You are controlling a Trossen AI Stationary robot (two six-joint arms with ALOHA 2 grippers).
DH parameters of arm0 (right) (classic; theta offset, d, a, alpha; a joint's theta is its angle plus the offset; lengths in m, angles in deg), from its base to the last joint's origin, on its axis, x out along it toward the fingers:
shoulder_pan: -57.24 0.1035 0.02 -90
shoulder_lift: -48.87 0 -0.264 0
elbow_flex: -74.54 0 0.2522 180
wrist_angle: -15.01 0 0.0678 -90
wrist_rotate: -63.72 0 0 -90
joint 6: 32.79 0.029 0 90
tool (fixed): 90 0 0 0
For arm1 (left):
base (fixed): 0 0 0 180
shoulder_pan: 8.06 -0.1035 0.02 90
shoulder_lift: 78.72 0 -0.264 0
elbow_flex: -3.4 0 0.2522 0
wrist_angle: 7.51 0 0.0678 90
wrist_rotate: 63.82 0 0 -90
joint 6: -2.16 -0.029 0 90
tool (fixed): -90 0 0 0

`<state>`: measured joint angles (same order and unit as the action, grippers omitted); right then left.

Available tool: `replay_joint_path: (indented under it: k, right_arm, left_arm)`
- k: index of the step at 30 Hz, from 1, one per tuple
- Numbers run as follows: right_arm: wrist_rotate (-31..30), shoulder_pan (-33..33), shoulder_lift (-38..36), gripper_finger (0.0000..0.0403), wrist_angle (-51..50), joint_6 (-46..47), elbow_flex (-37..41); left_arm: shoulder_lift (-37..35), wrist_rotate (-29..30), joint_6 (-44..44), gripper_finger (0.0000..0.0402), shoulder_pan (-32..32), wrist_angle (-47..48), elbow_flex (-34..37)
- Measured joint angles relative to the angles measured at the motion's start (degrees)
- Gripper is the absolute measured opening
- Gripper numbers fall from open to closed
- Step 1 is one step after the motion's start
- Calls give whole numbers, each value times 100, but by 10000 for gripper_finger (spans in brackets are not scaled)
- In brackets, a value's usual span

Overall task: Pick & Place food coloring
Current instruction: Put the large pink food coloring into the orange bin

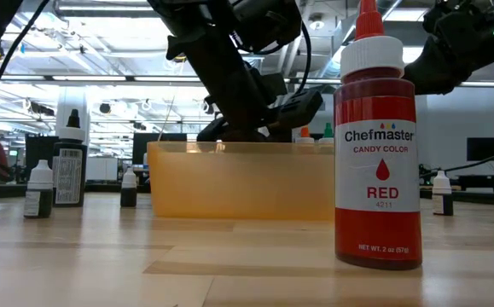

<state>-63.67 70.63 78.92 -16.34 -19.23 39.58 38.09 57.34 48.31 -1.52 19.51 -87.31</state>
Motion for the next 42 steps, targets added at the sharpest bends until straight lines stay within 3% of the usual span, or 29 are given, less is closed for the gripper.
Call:
replay_joint_path:
  k: [12, 42]
  right_arm:
    - [3, 0, 0, 240, -4, 0, 0]
    - [12, 1, 0, 240, 0, 144, 0]
  left_arm:
    - [17, 0, -10, 195, 0, 50, 13]
    - [13, 385, -868, 197, -108, 72, 11]
